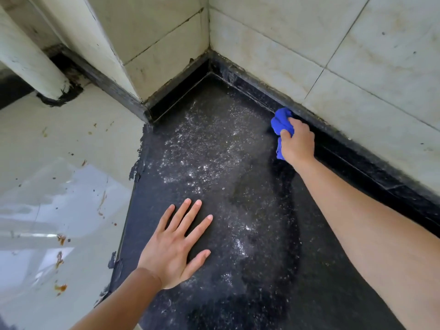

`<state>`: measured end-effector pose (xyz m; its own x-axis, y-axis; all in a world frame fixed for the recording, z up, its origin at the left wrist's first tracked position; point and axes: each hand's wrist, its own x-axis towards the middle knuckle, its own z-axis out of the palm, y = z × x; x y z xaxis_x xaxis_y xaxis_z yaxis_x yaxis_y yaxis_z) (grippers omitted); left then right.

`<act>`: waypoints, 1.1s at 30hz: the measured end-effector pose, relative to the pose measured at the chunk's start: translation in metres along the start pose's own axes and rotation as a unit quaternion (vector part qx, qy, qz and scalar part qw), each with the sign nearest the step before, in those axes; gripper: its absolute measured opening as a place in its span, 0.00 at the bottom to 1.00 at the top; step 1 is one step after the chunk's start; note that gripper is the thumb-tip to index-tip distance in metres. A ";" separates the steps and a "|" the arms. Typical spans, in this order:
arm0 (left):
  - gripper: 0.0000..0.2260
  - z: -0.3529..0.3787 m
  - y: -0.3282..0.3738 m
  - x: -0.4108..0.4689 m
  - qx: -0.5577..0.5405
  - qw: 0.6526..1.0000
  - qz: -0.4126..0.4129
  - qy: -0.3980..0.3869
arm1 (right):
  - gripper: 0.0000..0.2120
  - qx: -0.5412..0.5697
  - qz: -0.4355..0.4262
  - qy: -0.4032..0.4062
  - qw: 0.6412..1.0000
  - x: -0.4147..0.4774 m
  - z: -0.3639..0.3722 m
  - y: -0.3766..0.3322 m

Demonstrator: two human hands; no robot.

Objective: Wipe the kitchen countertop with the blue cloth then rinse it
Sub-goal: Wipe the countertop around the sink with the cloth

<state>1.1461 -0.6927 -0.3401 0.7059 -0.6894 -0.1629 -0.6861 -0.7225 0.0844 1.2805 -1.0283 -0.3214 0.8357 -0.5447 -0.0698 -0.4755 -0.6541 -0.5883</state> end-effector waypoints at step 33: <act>0.27 0.004 -0.003 -0.003 -0.015 0.999 -0.004 0.036 | 0.13 0.043 -0.055 -0.066 0.995 -0.145 -0.043 0.037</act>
<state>1.1452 -0.6884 -0.3443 0.7235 -0.6841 -0.0929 -0.6749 -0.7291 0.1133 1.1296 -0.9962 -0.2988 0.9127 -0.3956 -0.1025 -0.3589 -0.6559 -0.6640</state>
